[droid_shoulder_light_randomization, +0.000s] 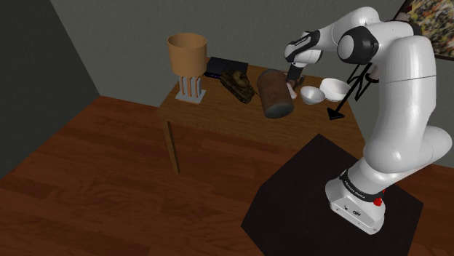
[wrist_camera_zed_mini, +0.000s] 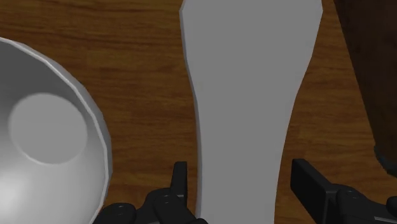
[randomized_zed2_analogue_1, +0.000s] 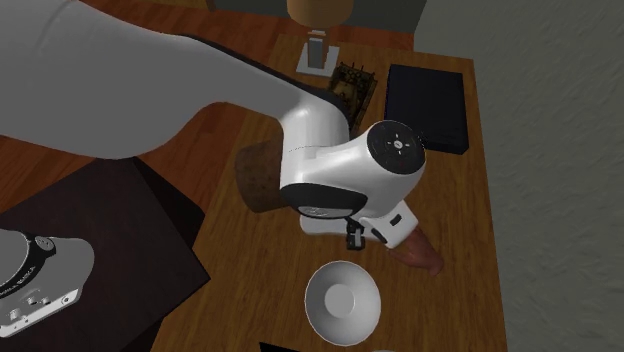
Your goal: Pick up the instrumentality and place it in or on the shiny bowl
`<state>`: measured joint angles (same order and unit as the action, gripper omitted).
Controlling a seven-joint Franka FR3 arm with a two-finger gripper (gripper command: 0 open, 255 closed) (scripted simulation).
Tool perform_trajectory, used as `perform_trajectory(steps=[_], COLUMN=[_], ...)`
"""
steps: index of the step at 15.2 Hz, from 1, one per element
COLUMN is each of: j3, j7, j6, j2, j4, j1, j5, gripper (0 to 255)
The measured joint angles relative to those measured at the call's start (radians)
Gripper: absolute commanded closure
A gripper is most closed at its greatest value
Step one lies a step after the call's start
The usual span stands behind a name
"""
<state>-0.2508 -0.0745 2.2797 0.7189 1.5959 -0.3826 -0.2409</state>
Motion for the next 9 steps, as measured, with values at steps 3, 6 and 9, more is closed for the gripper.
perform_trajectory(steps=[3,6,9], j3=[-0.006,-0.011,-0.017], j7=[-0.003,-0.005,-0.012], j6=[-0.024,-0.05,-0.077], j2=[-0.029,-0.05,-0.077], j4=[0.006,0.0,0.001], j1=[0.004,0.004,0.011], j5=[0.007,0.014,0.022], gripper=[255,255,255])
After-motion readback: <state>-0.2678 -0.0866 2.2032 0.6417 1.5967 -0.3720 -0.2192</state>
